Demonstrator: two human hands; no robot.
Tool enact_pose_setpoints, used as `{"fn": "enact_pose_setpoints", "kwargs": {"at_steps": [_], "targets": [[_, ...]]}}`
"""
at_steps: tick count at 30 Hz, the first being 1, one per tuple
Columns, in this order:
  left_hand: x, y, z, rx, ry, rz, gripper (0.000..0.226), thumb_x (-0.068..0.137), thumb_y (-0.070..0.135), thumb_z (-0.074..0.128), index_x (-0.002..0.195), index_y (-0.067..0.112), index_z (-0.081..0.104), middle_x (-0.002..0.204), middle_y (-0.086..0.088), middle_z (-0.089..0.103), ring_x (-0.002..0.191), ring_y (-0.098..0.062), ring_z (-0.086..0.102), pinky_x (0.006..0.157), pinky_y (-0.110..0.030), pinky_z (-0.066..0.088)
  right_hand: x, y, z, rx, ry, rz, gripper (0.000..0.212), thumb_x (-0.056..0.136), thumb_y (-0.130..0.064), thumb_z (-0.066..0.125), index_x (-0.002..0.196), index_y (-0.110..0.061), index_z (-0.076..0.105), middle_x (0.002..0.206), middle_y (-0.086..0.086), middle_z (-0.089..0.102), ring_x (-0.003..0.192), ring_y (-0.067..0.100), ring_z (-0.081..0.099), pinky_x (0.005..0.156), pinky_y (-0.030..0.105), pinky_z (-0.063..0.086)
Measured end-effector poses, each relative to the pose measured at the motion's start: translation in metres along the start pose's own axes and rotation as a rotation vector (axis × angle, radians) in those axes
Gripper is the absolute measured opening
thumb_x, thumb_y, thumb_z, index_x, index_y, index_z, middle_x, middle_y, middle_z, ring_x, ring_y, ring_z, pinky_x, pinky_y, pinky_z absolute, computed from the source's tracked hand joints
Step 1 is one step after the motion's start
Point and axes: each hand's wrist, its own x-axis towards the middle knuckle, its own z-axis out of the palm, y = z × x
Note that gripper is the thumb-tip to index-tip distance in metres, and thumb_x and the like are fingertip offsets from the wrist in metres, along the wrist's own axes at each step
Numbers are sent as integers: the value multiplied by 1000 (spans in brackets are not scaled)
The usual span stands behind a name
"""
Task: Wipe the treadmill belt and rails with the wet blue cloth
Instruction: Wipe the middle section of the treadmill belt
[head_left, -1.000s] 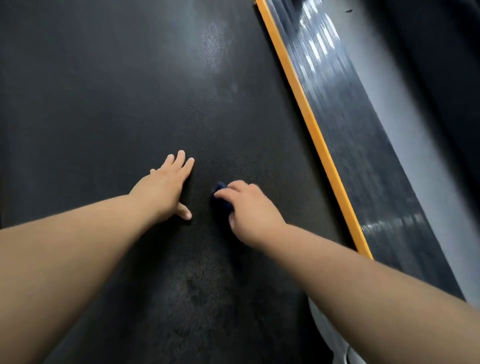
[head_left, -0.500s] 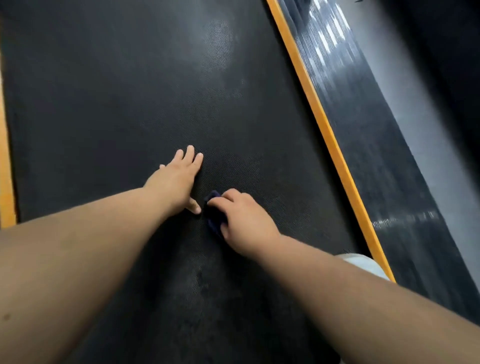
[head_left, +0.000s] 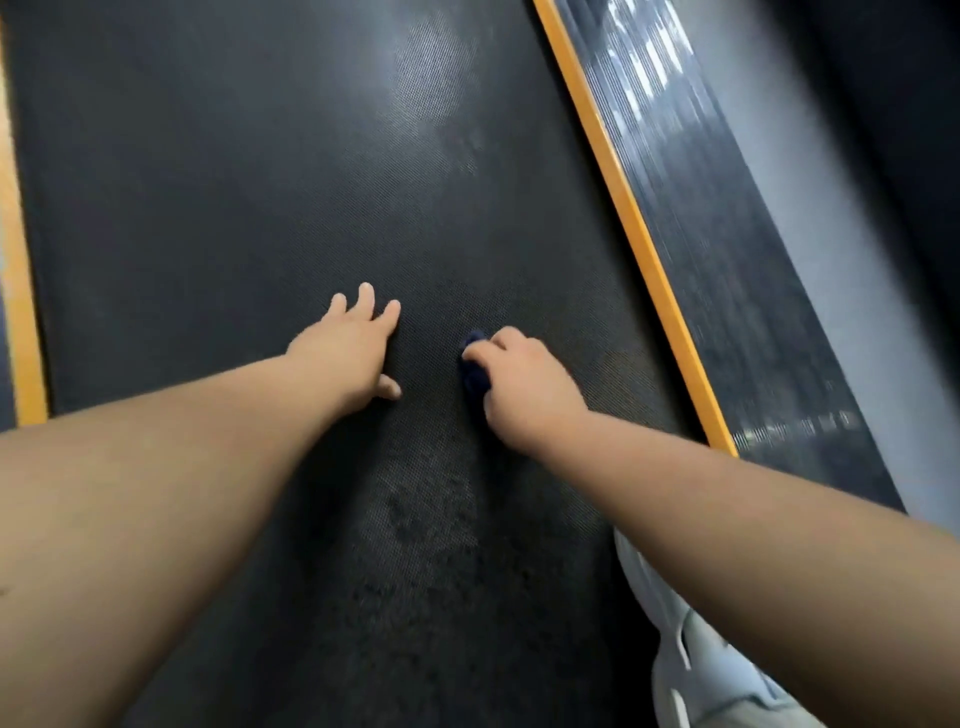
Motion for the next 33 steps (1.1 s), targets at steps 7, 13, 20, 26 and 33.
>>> {"fn": "enact_pose_setpoints", "kwargs": {"at_steps": [7, 13, 20, 26, 33], "targets": [[-23, 20, 20, -79, -80, -51, 123, 68, 43, 81, 150, 31, -11, 154, -4, -28, 142, -39, -16, 103, -62, 34, 19, 96, -67, -156, 94, 206, 39, 91, -32, 52, 129, -23, 49, 125, 10, 45, 114, 34, 43, 87, 45, 47], [-21, 27, 18, -103, -162, -89, 118, 75, 32, 79, 150, 28, -12, 152, -5, -33, 140, -41, -22, 102, -68, 28, -11, 87, -30, -14, 105, 237, 45, 86, -21, 54, 130, -23, 50, 125, 8, 46, 113, 31, 48, 88, 35, 42], [-23, 26, 17, -114, -161, -68, 117, 76, 30, 79, 150, 27, -12, 151, -6, -34, 140, -41, -22, 101, -69, 27, -16, 88, -52, -122, 34, 35, 55, 80, -40, 37, 129, -20, 53, 125, 8, 49, 113, 32, 46, 90, 40, 45], [-14, 19, 26, -61, -108, -36, 119, 74, 38, 78, 149, 28, -13, 151, -6, -32, 140, -42, -20, 100, -64, 35, 32, 103, -66, -368, 23, 197, 43, 95, -19, 48, 138, -18, 41, 137, 4, 41, 119, 29, 36, 88, 43, 45], [-17, 19, 23, -80, -102, -38, 121, 72, 38, 80, 150, 28, -12, 152, -6, -30, 140, -43, -19, 100, -67, 33, -53, 105, -55, -212, -96, 269, 49, 88, -18, 55, 136, -25, 49, 140, 0, 45, 125, 26, 42, 97, 38, 44]]}}
